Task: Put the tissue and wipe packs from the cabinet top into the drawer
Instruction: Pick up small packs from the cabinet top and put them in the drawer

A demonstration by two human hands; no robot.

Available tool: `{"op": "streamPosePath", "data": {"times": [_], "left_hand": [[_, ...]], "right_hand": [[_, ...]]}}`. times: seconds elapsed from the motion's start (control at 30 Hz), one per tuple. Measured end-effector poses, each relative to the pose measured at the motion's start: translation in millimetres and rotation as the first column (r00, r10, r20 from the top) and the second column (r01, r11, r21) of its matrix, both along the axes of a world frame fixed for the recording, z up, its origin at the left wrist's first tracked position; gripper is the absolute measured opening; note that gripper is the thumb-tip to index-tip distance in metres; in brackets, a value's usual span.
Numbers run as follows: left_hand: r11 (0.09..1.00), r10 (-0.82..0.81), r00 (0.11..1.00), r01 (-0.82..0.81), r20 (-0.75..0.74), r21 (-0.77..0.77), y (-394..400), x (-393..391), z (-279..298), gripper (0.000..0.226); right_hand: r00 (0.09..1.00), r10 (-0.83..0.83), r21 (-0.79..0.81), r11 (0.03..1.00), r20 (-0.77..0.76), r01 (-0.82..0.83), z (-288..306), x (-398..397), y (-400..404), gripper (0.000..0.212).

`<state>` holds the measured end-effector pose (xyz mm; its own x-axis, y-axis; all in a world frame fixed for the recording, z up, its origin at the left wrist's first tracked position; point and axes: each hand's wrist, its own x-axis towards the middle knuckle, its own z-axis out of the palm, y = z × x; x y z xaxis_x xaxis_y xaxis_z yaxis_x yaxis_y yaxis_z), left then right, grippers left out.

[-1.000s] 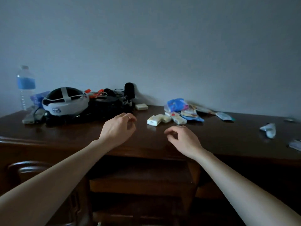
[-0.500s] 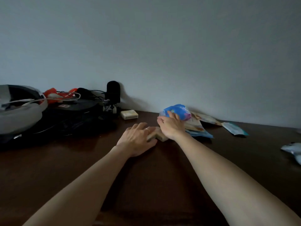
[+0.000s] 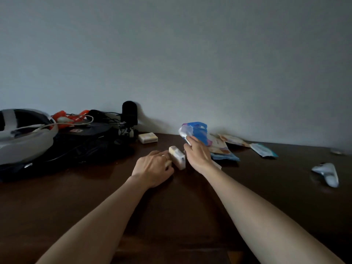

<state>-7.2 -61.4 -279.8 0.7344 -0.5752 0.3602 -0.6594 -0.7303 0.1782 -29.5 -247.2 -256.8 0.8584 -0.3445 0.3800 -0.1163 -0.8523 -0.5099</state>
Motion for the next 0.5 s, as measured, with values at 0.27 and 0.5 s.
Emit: {"op": "streamPosePath", "data": {"times": [0.27,0.5], "left_hand": [[0.983,-0.029,0.995,0.011,-0.097,-0.183,49.0,-74.1,-1.4,0.043],[0.966,0.086,0.995,-0.095,-0.05,-0.242,52.7,-113.9,12.6,0.061]], "right_hand": [[0.977,0.143,0.105,0.981,0.161,-0.161,3.2,-99.7,43.3,0.048],[0.94,0.016,0.607,0.76,0.34,-0.232,1.7,-159.2,54.9,0.043]]}}
